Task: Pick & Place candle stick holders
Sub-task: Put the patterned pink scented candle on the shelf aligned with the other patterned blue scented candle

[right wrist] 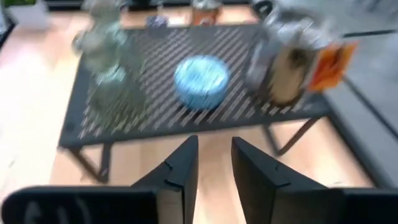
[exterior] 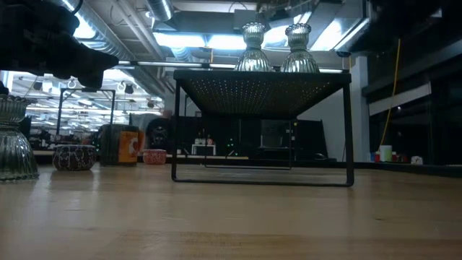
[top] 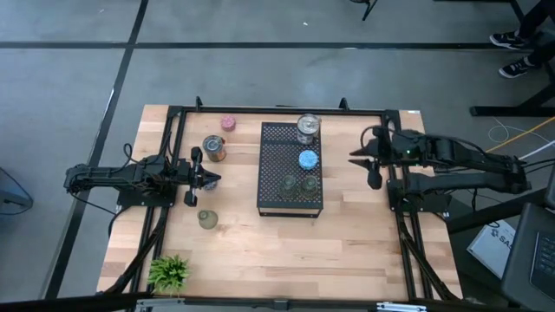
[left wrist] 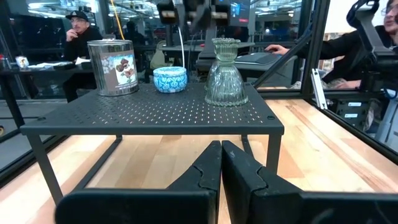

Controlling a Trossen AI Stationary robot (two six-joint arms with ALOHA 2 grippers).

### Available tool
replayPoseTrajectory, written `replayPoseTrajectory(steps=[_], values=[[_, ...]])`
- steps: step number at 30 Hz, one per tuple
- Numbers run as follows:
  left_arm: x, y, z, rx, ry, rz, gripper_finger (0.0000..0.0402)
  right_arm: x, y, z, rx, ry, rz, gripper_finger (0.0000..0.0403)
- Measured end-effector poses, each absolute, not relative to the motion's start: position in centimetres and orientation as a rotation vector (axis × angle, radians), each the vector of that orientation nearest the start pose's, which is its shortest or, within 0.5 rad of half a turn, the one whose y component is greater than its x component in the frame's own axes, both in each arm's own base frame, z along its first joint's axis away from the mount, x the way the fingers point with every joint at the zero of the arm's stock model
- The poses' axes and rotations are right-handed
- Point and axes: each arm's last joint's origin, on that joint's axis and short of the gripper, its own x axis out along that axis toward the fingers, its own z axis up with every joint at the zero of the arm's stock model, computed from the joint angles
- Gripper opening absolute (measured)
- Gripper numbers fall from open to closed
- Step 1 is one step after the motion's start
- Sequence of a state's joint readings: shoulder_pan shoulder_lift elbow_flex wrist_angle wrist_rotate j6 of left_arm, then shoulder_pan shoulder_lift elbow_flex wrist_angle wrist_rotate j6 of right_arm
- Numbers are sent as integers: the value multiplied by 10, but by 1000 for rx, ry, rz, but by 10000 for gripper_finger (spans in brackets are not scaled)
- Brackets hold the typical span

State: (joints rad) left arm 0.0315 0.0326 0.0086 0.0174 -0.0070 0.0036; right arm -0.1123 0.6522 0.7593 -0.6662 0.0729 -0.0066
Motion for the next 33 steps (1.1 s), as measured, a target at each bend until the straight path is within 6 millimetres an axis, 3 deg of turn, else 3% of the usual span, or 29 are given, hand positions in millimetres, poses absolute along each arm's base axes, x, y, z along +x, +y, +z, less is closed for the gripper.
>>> replayPoseTrajectory(steps=[9, 33], values=[[99, 3, 165, 4, 7, 39, 6, 110, -9, 243, 58, 581, 2, 85], [99, 3, 165, 4, 7, 39, 6, 109, 0, 187, 111, 231, 105, 27]])
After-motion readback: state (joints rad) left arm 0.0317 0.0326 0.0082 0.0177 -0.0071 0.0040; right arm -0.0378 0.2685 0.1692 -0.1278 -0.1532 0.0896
